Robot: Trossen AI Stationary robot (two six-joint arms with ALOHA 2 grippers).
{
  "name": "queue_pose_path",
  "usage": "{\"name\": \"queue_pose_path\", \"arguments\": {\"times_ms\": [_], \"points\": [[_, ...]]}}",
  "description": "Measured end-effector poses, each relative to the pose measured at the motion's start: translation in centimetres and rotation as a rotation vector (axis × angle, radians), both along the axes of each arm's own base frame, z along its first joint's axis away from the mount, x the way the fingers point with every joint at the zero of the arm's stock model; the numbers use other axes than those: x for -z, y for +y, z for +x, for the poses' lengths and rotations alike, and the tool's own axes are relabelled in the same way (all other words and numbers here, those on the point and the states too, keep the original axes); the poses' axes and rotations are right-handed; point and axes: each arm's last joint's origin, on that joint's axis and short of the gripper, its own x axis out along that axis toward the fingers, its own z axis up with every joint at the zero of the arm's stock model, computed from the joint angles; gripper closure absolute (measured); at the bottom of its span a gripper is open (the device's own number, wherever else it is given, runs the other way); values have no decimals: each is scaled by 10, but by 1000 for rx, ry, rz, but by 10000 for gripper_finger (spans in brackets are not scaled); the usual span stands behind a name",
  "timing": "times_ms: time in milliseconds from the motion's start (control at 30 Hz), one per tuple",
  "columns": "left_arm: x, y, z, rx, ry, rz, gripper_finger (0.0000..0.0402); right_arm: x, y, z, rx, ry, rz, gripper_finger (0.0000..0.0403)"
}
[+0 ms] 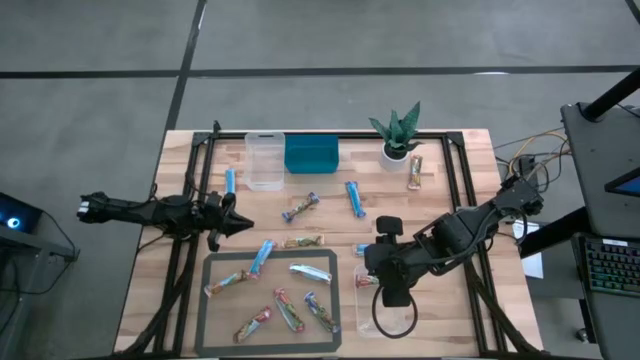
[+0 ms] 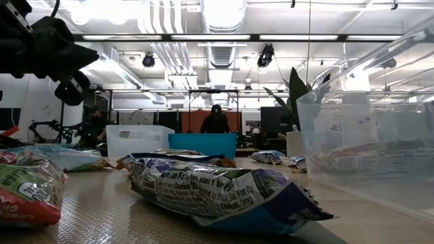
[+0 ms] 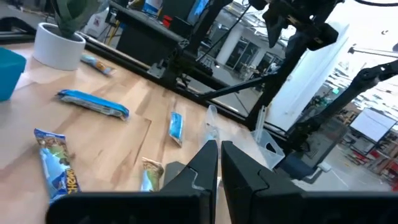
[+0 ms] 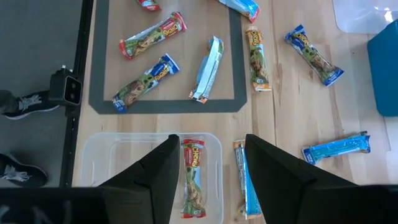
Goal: Pick and place Granola Bars by type
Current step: Put the red granola bar into the bottom transparent bin
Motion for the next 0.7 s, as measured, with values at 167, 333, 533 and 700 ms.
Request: {"name": "queue_pose_path", "arguments": {"times_ms": [167, 333, 533, 700], "points": [[-1, 0, 0, -1, 3, -82, 397, 0, 0, 0, 8, -7, -13, 232], [-27, 0, -3, 7, -26, -76, 396, 0, 0, 0, 8, -7, -13, 232], [-60, 4, -11, -108, 126, -45, 396, 0, -2, 2, 14, -13, -9, 232], [-95, 8, -14, -207, 196, -17, 394, -3, -10, 11, 52, -72, -8, 232]]}}
